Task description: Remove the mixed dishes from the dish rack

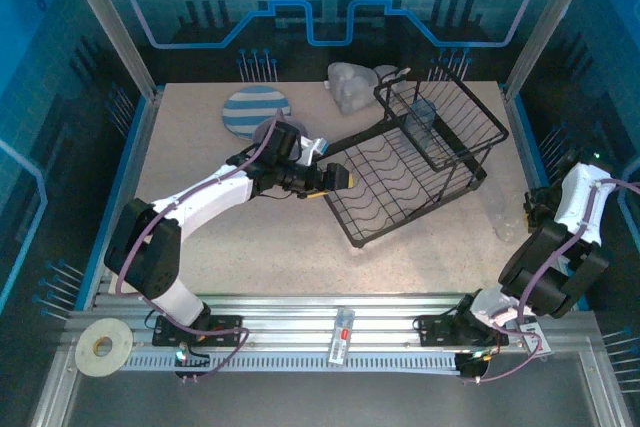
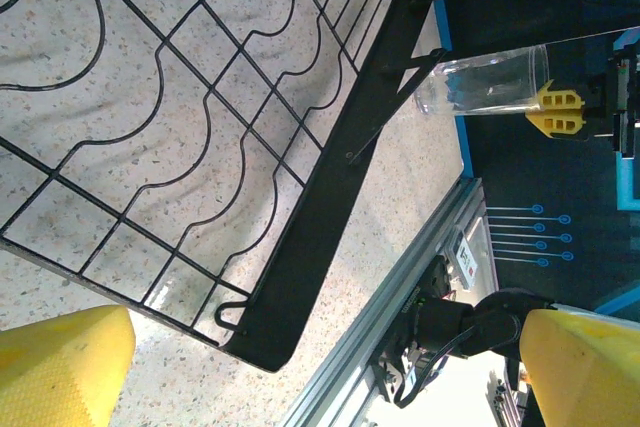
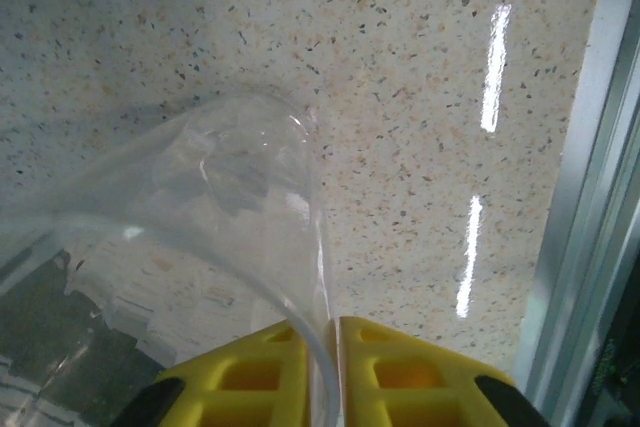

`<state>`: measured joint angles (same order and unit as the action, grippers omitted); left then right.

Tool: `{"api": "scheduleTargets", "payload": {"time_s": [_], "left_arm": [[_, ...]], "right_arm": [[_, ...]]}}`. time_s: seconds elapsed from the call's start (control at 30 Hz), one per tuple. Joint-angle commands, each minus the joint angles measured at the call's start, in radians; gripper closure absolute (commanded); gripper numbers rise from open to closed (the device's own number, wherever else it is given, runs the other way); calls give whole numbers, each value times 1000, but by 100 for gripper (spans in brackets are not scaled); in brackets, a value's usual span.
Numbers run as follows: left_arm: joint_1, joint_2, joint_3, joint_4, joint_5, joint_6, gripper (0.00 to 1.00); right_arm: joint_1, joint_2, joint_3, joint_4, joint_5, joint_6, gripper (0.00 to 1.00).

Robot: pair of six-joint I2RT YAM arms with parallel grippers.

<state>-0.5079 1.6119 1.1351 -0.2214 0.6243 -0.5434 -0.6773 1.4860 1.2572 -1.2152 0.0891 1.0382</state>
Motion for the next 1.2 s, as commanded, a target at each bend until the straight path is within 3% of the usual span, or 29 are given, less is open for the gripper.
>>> {"api": "scheduleTargets", "payload": {"time_s": [0.0, 0.3, 0.43, 0.67, 1.17], "left_arm": [[-7, 23, 5, -37, -15, 7, 1], [-6, 52, 87, -211, -156, 61, 1], [-7, 67, 112, -292, -214, 111, 1], [-11, 75, 126, -306, -212, 138, 1], [-12, 35, 94, -251, -174, 123, 1]], "right_arm": [[-11, -1, 2, 5, -20, -22, 74], [-12, -40, 1, 49, -41, -77, 43], [-12, -65, -9, 78, -70, -114, 34], [-11, -161, -75, 181, -124, -170, 19], [-15, -282, -119, 229, -129, -240, 9]]}}
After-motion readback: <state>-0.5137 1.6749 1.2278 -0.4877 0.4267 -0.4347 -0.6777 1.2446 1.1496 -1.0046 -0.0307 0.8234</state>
